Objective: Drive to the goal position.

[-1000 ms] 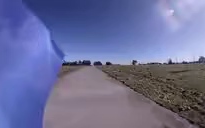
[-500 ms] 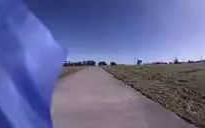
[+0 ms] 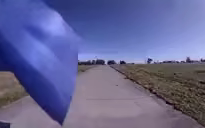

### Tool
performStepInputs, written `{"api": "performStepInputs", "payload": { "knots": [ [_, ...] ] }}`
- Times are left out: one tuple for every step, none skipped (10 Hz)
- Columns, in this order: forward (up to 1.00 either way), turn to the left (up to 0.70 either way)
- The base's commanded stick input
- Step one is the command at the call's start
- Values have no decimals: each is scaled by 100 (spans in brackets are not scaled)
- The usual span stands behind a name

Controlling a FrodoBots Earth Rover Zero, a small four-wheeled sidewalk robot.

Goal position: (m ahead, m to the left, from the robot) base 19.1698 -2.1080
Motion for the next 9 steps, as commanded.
{"api": "performStepInputs", "payload": {
  "knots": [
    [100, 0],
    [100, 0],
    [100, 0],
    [100, 0],
    [100, 0],
    [100, 0],
    [100, 0],
    [100, 0],
    [100, 0]
  ]
}}
